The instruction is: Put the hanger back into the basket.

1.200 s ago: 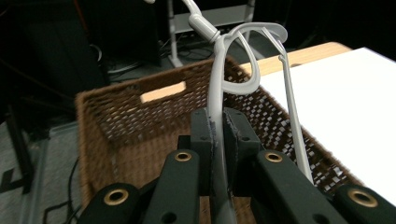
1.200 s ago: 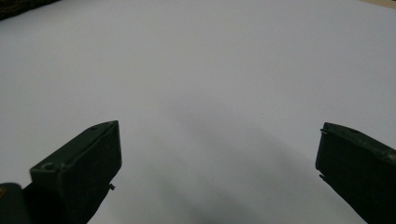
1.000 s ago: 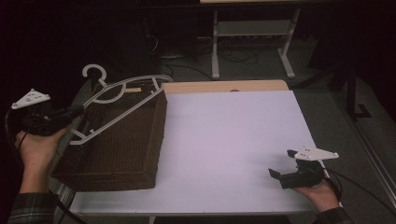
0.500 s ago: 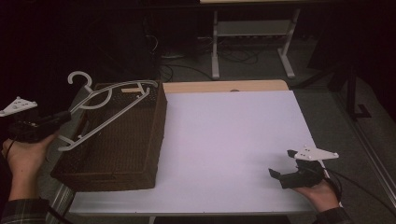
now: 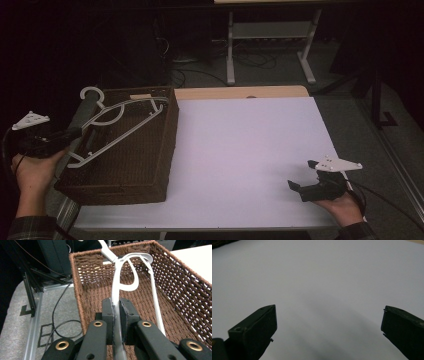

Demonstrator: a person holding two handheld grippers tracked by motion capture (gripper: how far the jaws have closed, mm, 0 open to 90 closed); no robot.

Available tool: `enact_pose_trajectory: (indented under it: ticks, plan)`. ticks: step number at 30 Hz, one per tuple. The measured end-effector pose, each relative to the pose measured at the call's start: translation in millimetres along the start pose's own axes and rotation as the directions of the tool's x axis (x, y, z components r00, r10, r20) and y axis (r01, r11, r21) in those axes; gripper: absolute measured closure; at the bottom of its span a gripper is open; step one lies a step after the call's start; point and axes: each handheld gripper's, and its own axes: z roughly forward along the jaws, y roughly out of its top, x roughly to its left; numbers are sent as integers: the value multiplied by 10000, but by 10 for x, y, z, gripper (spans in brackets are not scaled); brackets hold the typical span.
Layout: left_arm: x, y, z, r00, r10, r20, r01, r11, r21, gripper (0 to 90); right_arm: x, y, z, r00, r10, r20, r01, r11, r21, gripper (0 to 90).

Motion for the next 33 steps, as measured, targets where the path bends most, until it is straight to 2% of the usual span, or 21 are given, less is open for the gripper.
enact_pose_trajectory:
  ticks: [18,22,33]
  plan:
    - [-45,-129,290,10000,39,62,-43,9982,595,831,-5,-1,3,10000,-25,22,25,10000,37,0]
    - [-33,-126,310,9999,-63,84,58,9981,619,830,-8,-1,1,10000,-14,16,14,10000,15,0]
    - [-28,-124,323,9997,2,255,-22,9969,784,824,-7,2,1,10000,-12,8,12,10000,-3,0]
